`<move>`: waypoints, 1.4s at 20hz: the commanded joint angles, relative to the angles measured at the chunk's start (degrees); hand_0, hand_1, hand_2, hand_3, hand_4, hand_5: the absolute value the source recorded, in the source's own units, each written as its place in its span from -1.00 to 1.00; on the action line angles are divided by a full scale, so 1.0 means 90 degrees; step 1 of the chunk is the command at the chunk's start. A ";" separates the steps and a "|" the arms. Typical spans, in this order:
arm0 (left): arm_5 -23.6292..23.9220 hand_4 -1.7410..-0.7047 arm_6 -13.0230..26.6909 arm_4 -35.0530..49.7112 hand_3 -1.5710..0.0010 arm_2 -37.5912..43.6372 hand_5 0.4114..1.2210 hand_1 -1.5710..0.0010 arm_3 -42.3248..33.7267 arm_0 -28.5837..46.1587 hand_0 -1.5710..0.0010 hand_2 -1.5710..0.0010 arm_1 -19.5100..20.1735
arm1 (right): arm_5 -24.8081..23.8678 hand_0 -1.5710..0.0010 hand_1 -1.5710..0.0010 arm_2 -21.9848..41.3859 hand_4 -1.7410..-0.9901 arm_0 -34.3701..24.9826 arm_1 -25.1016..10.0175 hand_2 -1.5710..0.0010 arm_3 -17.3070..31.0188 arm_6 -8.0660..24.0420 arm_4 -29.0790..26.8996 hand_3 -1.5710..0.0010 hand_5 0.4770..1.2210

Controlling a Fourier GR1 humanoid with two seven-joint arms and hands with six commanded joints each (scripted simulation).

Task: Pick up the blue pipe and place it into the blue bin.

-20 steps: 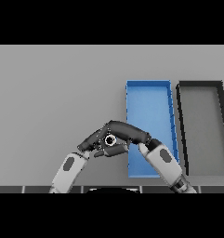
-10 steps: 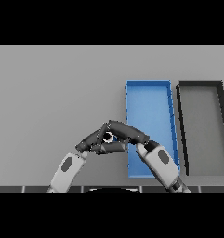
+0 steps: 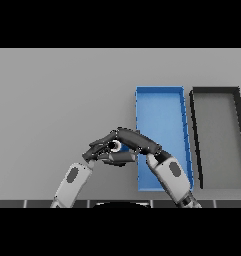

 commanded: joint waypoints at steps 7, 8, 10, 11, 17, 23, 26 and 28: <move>0.0155 0.49 0.0192 -0.0035 0.98 -0.0030 -0.75 0.98 0.0092 0.0064 0.98 0.98 -0.0049 | -0.0063 -1.00 -1.00 -0.0500 -0.35 -0.0330 0.0412 -1.00 0.0003 0.0538 -0.0448 -1.00 1.00; 0.0193 0.49 0.0249 -0.0069 0.99 -0.0051 -0.78 0.98 0.0064 0.0082 0.98 0.98 -0.0043 | -0.0071 -1.00 -1.00 -0.0631 -0.34 -0.0469 0.0435 -1.00 -0.0044 0.0710 -0.0651 -1.00 1.00; 0.0186 0.48 0.0353 -0.0073 0.99 -0.0047 -0.81 0.99 0.0067 0.0016 0.99 0.99 -0.0049 | -0.0408 -1.00 -1.00 -0.0938 -0.34 -0.0911 0.0565 -1.00 -0.0160 0.1211 -0.1250 -1.00 1.00; 0.0211 0.49 0.0351 -0.0095 0.99 -0.0055 -0.82 0.99 0.0061 0.0033 0.99 0.99 -0.0055 | -0.0608 -1.00 -1.00 -0.1171 -0.34 -0.1240 0.0493 -1.00 -0.0180 0.1300 -0.1535 -1.00 1.00; 0.0161 0.53 0.0248 -0.0088 1.00 -0.0078 -0.85 1.00 -0.0075 0.0167 1.00 1.00 0.0044 | -0.1832 -1.00 -1.00 -0.2116 -0.35 -0.2941 -0.0568 -1.00 0.0469 0.1183 -0.2557 -1.00 1.00; 0.0127 0.53 0.0378 0.0006 1.00 -0.0040 -0.85 1.00 -0.0264 0.0220 1.00 1.00 0.0112 | -0.1946 -1.00 -1.00 -0.2881 -0.35 -0.3023 -0.1281 -1.00 0.1191 0.0957 -0.1745 -1.00 1.00; 0.0121 0.53 0.0385 0.0006 1.00 -0.0054 -0.85 1.00 -0.0323 0.0310 1.00 1.00 0.0156 | -0.2001 -1.00 -1.00 -0.3066 -0.36 -0.2628 -0.1404 -1.00 0.1344 0.1194 -0.1432 -1.00 1.00; 0.0182 0.54 0.0424 -0.0017 1.00 0.0017 -0.86 1.00 -0.0258 0.0177 1.00 1.00 0.0130 | -0.1890 -1.00 -1.00 -0.3155 -0.36 -0.2358 -0.1502 -1.00 0.1486 0.1241 -0.1183 -1.00 1.00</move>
